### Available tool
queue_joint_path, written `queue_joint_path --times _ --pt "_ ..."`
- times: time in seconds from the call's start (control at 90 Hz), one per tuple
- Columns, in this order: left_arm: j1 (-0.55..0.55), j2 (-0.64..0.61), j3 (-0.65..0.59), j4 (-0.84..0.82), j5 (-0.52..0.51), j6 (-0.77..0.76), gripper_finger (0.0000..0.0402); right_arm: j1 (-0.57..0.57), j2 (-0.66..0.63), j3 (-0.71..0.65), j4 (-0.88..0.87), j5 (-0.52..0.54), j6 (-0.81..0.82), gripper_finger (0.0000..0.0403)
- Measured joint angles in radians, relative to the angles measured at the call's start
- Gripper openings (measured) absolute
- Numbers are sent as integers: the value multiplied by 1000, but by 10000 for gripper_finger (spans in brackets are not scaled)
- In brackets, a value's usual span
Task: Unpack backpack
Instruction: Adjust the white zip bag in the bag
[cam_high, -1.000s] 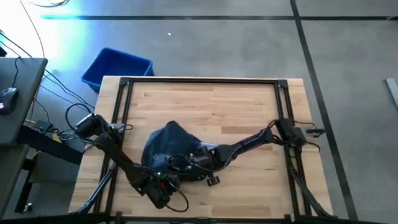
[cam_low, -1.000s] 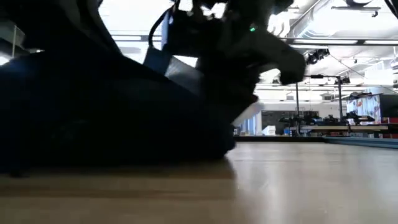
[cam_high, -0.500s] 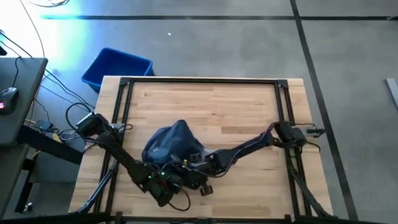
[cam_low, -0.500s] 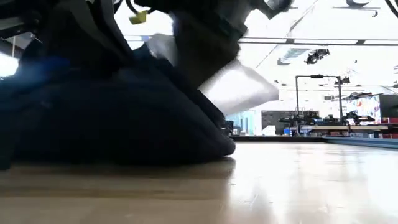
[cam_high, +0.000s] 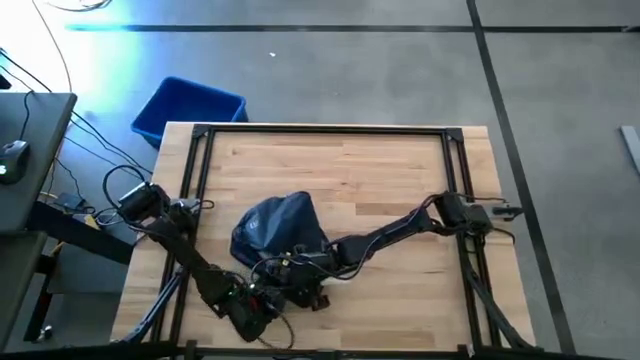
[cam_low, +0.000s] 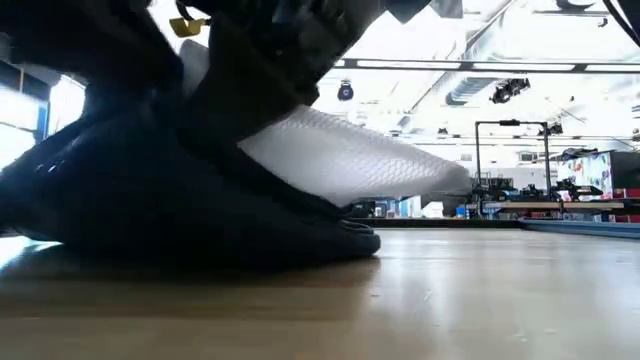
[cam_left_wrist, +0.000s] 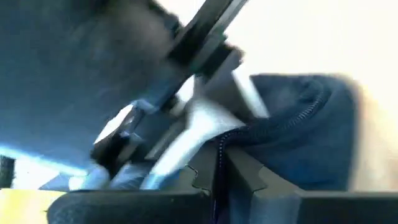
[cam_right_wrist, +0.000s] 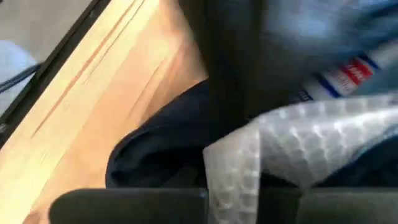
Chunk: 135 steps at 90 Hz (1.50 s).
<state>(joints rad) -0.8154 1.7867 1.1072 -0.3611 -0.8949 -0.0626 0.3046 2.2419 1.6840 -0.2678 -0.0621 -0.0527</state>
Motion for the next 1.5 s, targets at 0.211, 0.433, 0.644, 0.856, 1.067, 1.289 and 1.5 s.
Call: queue_joint_path --times 0.211,0.433,0.644,0.856,1.067,1.289,1.5 --pt "-100 -19 0 0 -86 -95 0 -24 19 2 114 11 26 0" --pt "-126 -19 1 0 -143 -152 0 -31 25 3 156 -3 -18 40" --pt "-127 -19 2 -2 -162 -151 0 -30 15 38 74 -17 -121 133" --pt "-146 -20 3 -5 -152 -173 0 -9 -5 183 -216 -6 -251 210" --pt "-170 -20 4 11 -56 -237 0 11 -11 337 -545 -17 -337 232" --pt "-222 -17 4 17 35 -268 0 -45 -15 335 -752 114 -357 209" --pt "-296 -2 4 -76 105 -401 0 -25 -12 167 -678 114 -414 181"
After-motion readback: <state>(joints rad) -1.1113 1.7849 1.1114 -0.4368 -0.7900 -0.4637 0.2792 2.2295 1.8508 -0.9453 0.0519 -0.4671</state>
